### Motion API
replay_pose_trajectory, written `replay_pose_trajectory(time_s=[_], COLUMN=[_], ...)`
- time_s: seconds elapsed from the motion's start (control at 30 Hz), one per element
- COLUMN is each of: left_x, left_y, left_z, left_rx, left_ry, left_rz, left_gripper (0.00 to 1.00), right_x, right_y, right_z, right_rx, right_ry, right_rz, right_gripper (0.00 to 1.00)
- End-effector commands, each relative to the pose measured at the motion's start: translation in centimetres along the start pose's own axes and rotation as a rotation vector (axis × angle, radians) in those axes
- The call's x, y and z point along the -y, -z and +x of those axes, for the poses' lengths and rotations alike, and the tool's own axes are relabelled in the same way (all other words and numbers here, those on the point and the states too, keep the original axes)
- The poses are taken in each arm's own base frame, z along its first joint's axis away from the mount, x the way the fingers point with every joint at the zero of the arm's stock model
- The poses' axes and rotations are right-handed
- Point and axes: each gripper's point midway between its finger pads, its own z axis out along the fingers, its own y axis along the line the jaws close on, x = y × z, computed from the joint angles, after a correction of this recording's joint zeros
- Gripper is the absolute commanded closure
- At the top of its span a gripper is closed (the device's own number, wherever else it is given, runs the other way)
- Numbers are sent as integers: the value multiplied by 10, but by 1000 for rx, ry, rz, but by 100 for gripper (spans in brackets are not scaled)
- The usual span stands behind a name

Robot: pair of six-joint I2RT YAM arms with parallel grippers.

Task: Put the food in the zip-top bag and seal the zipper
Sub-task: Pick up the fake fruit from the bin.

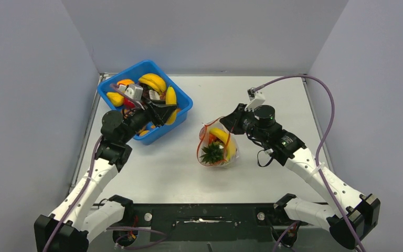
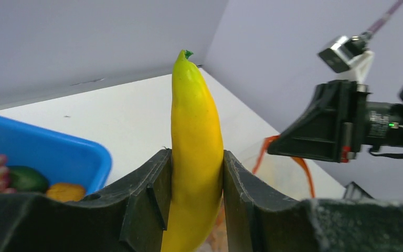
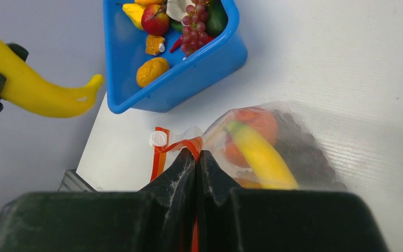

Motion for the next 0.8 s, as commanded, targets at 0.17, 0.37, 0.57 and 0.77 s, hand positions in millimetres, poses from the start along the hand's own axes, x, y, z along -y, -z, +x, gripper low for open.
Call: replay_pose_trajectory(time_s=[0.17, 0.37, 0.57, 0.77], left_x=[95, 116, 132, 141], left_y=[23, 27, 31, 28], left_z=[-35, -19, -12, -4], left_rx=[212, 212, 238, 249], left_ry=[169, 212, 237, 276], left_rz=[302, 373, 455, 494], left_gripper=[78, 78, 78, 78], right_x=[-38, -41, -45, -50], right_y=[7, 4, 2, 2], right_z=[-31, -31, -31, -31], right_rx=[133, 130, 126, 120], right_ry=[-47, -51, -57, -67], right_rz=[-145, -146, -157, -176], right_gripper=[100, 100, 100, 100])
